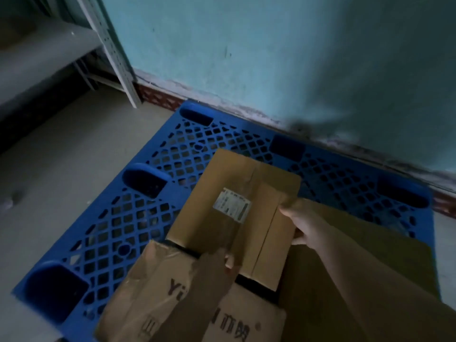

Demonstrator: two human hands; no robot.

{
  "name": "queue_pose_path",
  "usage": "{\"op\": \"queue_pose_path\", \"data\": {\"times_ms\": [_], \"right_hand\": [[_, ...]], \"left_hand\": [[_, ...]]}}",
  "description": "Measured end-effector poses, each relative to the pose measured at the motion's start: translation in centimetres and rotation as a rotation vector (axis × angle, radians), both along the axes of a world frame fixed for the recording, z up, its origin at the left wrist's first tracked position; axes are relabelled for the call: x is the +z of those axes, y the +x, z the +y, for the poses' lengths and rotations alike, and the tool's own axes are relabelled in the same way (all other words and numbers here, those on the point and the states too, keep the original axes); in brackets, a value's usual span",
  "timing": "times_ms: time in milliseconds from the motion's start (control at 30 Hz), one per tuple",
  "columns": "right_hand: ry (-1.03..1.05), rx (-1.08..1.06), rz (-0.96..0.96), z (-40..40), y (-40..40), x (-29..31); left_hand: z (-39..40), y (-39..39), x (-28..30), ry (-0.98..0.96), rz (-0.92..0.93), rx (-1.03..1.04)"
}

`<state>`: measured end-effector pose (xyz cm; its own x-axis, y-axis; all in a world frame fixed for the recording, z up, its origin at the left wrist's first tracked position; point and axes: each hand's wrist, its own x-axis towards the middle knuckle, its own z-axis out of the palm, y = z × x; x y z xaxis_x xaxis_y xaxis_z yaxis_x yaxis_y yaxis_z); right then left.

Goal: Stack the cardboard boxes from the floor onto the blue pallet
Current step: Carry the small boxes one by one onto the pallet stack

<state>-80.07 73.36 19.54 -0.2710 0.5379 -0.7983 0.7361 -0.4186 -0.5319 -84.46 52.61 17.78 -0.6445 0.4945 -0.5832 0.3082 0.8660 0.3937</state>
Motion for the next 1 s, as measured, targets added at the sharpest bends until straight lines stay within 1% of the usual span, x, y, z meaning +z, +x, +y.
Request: {"op": "queue_pose_path", "data": {"times_ms": [33,67,133,200,267,300,367,400,467,500,567,600,700,800,900,1000], "right_hand": [[-0.007,0.005,-0.065,-0.2,0.1,-1.2],[0.036,0.022,-0.087,-0.2,0.1,-2.1],[0.209,0.105,-0.059,-0.2,-0.3,-2.8],[0.371,0.208,-0.108,-0.5,-0.7,-2.5],[0.513,0.222,-0.129,-1.4,-1.3,-1.0],[0.573,0.220,-0.074,-2.2,-1.7,0.2],[0.678,0.277,0.158,-4.7,-2.8,2.9],[0.690,0.320,0.271,-6.5,-3.6,4.2],[0.659,0.482,0.450,-11.3,-5.7,6.9],[0.609,0.585,0.538,-14.1,-6.9,8.1],[0.418,0.760,0.705,-20.6,-8.7,10.3],[0.308,0.830,0.767,-23.9,-9.2,11.2],[0.081,0.999,0.880,-33.7,-9.7,12.4],[-0.032,1.085,0.921,-41.9,-8.2,11.1],[-0.115,1.199,0.891,-48.6,-5.1,8.2],[-0.154,1.336,0.806,-54.1,-1.5,4.1]], "left_hand": [[-0.3,-0.2,-0.8,-0.065,0.147,-0.132],[-0.4,-0.4,-1.2,-0.063,0.227,-0.190],[-0.6,-1.0,-1.3,0.000,0.223,-0.194],[-1.3,-1.7,-0.5,0.066,0.190,-0.156],[-2.7,-2.6,1.1,0.178,0.171,0.017],[-3.7,-3.1,2.4,0.249,0.169,0.140],[-6.5,-4.3,5.2,0.448,0.212,0.372],[-8.4,-4.8,6.7,0.559,0.251,0.473],[-13.2,-5.3,9.9,0.762,0.333,0.676],[-16.0,-5.2,11.4,0.854,0.372,0.771],[-21.5,-4.4,13.7,0.998,0.451,0.933],[-24.1,-3.8,14.6,1.036,0.494,0.989],[-31.0,-1.4,15.7,1.041,0.582,1.129],[-36.7,1.8,14.4,0.996,0.587,1.255],[-42.5,6.4,11.9,0.941,0.559,1.410],[-48.2,11.5,8.2,0.895,0.529,1.566]]}}
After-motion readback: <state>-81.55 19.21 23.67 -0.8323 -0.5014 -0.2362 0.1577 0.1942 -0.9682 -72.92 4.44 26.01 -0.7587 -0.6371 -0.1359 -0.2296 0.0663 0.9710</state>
